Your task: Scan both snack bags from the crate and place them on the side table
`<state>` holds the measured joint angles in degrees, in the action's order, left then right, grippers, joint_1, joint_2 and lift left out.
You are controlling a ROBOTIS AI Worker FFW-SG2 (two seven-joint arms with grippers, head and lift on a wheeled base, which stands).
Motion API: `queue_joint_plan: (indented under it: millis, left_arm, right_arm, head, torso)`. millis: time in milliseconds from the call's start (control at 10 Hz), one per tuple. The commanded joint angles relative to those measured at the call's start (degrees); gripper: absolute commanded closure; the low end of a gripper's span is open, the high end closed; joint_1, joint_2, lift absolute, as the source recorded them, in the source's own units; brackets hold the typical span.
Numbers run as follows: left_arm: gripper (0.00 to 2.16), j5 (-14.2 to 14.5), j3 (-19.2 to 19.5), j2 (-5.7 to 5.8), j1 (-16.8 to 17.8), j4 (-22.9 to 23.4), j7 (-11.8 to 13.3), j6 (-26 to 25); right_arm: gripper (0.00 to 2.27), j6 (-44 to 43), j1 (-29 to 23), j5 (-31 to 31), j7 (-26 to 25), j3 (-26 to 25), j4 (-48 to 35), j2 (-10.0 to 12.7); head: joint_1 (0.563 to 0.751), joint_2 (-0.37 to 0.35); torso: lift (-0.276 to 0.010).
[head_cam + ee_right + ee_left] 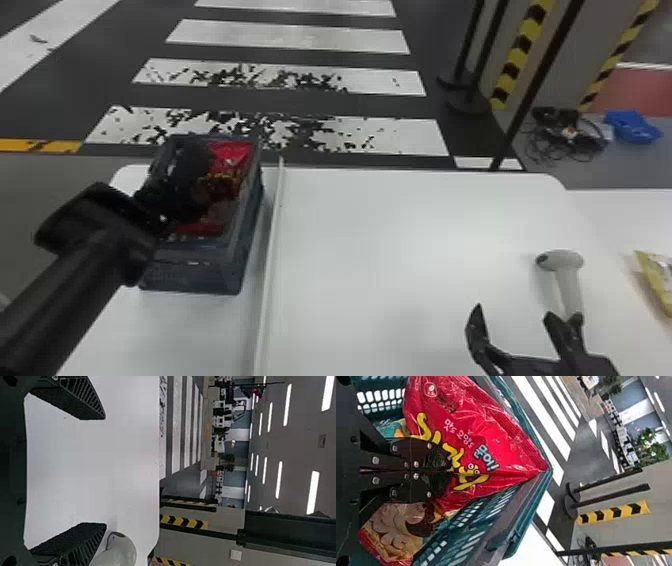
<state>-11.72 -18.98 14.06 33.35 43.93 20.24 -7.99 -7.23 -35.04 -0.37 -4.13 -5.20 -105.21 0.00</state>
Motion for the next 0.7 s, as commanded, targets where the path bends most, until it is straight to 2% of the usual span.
queue_joint_plan:
  millis: [0,100,200,400,600]
  left_arm:
    - [2.14,0.0,0.1,0.26,-1.0,1.1,-0.4,-0.1]
    - [2.14,0.1,0.7,0.53,-2.1,2.6,-0.6,0.3]
    - [2.14,0.4,1.9,0.88,-4.1,6.4,-0.7,0.3]
    - [2.14,0.1,4.9,2.29,-7.2,14.2,-0.6,-1.8]
    - [2.14,1.1,6.6,4.31,-9.7,20.1,0.6,-3.9]
  right_arm:
    - [0.02,0.0,-0.2,-0.1,0.0,-0.2,0.0,0.1]
    - [0.02,0.0,-0.2,-0.1,0.0,-0.3,0.0,0.1]
    - [0.02,0.0,-0.3,-0.1,0.0,-0.3,0.0,0.1]
    - [0.02,0.0,-0.3,-0.1,0.0,-0.3,0.0,0.1]
    - [0.02,0.2,-0.3,-0.1,0.0,-0.2,0.0,0.1]
  head:
    - [0.695,-0.055]
    - [0.695,-0.056]
    - [0.695,-0.056]
    - [0.695,-0.057]
    - [0.695,-0.041]
  torso:
    - [-0.095]
    - [-0.095]
    - [-0.095]
    - [-0.095]
    - [-0.095]
